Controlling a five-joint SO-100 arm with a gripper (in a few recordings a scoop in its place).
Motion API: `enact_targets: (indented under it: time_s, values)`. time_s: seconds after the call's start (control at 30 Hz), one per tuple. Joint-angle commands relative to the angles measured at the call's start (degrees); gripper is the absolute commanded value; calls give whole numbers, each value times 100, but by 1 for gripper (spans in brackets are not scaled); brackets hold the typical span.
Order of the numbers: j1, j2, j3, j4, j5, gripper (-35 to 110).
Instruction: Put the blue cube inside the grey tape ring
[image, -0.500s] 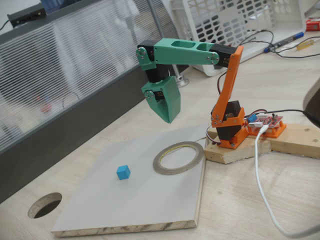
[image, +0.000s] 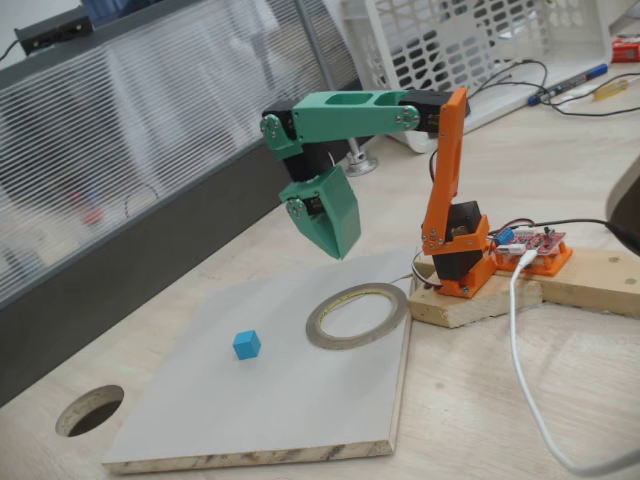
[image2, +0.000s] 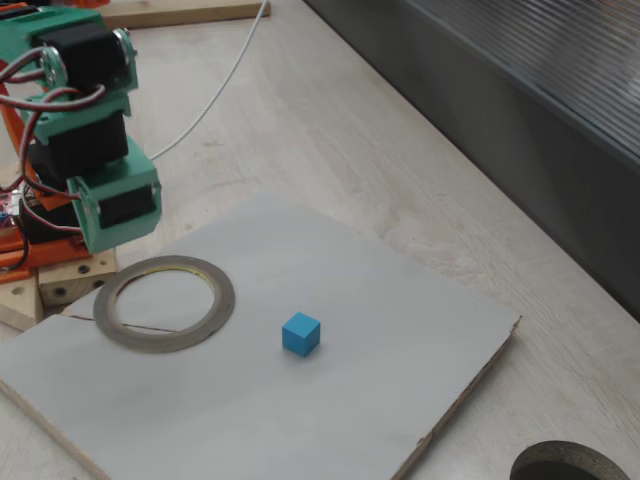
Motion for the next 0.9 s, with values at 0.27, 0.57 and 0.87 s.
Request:
enact_targets:
  time_s: [0.27, 0.57, 0.87]
  values:
    - [-1354, 35, -141, -18, 105, 1]
    - [-1608, -519, -554, -18, 62, 1]
    - [-1617, -2496, -2839, -9, 44, 1]
